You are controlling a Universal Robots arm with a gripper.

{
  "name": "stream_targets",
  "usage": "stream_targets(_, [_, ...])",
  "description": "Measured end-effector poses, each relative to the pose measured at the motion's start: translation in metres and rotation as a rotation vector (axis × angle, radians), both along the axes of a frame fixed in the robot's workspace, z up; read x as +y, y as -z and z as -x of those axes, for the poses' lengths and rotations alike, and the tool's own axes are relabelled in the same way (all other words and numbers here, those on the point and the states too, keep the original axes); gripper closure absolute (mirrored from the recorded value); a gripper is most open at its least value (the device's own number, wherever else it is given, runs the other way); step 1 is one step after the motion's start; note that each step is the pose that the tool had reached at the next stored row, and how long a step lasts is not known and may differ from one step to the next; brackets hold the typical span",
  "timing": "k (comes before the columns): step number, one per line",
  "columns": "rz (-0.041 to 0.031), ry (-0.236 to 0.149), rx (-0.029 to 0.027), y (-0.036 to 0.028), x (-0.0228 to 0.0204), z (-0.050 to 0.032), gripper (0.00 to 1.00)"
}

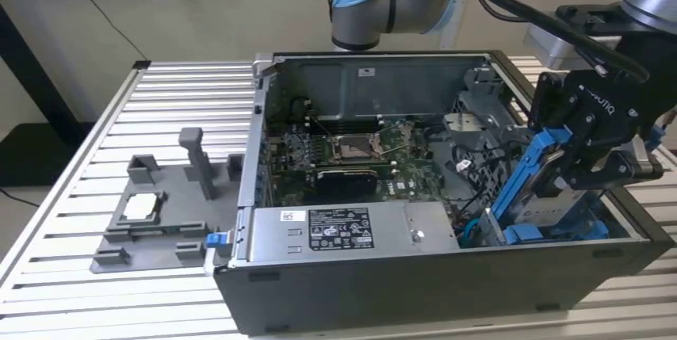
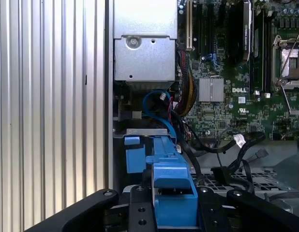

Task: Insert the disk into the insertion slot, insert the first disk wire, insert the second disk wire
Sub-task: 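Insert the disk into the insertion slot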

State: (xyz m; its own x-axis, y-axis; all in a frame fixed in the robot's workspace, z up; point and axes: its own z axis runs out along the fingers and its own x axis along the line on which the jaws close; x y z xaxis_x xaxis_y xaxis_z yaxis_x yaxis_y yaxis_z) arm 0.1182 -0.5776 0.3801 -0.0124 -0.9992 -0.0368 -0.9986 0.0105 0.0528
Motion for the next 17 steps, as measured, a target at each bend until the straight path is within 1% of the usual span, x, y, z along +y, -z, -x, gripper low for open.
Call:
stream_targets(4, [-0.0002, 0.000, 0.0000, 0.0000, 0.0000, 0.0000, 0.66])
stream_targets(5, [-0.0002, 0.000, 0.0000, 0.0000, 0.0000, 0.0000, 0.60])
stream_targets(6, [-0.0001, 0.000, 0.0000, 0.0000, 0.0000, 0.0000, 0.60])
stream_targets(7, [-0.0004, 0.000, 0.0000, 0.0000, 0.0000, 0.0000, 0.53])
stream_targets(11, [-0.0003, 0.000, 0.0000, -0.0007, -0.0001, 0.0000, 0.53])
stream_targets(13, [-0.0004, 0.000, 0.0000, -0.0034, 0.0001, 0.0000, 0.53])
stream_targets(17, [-0.0003, 0.000, -0.0008, -0.0125, 0.0007, 0.0001, 0.53])
